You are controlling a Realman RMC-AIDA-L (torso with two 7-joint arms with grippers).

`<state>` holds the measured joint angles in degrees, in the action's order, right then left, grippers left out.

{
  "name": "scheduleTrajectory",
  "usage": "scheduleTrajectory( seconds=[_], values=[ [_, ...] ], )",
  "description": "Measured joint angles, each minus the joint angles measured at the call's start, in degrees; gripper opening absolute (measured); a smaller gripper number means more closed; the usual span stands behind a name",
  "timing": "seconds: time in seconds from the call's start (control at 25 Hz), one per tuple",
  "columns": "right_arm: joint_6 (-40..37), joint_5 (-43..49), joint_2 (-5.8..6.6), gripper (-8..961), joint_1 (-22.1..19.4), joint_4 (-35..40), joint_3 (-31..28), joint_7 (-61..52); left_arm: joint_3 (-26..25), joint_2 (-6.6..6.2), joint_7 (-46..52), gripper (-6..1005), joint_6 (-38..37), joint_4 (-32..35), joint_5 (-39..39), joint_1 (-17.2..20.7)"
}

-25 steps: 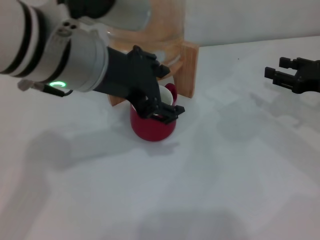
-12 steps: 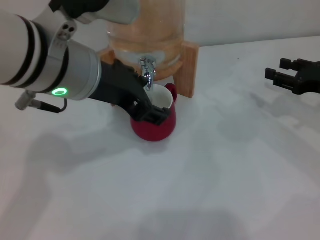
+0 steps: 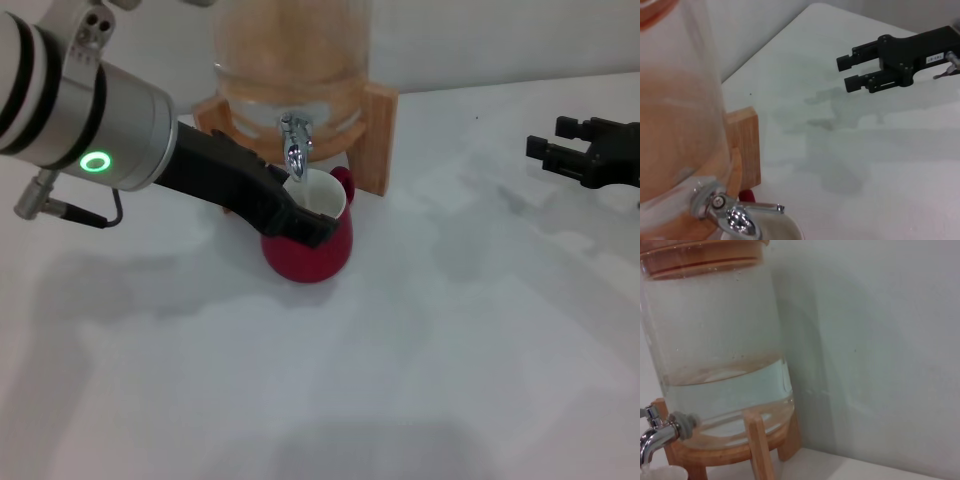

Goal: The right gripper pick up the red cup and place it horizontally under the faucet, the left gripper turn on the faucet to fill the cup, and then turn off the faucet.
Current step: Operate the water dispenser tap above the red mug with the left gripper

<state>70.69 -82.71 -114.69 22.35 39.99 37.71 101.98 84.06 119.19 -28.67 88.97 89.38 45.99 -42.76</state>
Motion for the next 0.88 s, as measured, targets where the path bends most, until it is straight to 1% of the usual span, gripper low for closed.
scheduleTrajectory(
  seconds=[0.16,0.2,0.4,0.88],
  values=[
    [0.0,0.0,0.03,576,0.0,0.0,0.1,-0.3,0.0,-0.01,0.3,795,0.0,0.0,-0.7,0.0],
    [0.0,0.0,0.03,576,0.0,0.0,0.1,-0.3,-0.1,-0.01,0.5,795,-0.2,0.0,-2.5,0.1],
    [0.0,0.0,0.05,576,-0.1,0.0,0.1,-0.3,0.0,0.05,0.3,795,-0.3,-0.5,-5.3,0.0],
    [0.0,0.0,0.04,576,-0.4,0.0,0.1,-0.4,-0.1,0.04,-8.1,793,-1.8,-1.3,-6.4,0.0]
  ],
)
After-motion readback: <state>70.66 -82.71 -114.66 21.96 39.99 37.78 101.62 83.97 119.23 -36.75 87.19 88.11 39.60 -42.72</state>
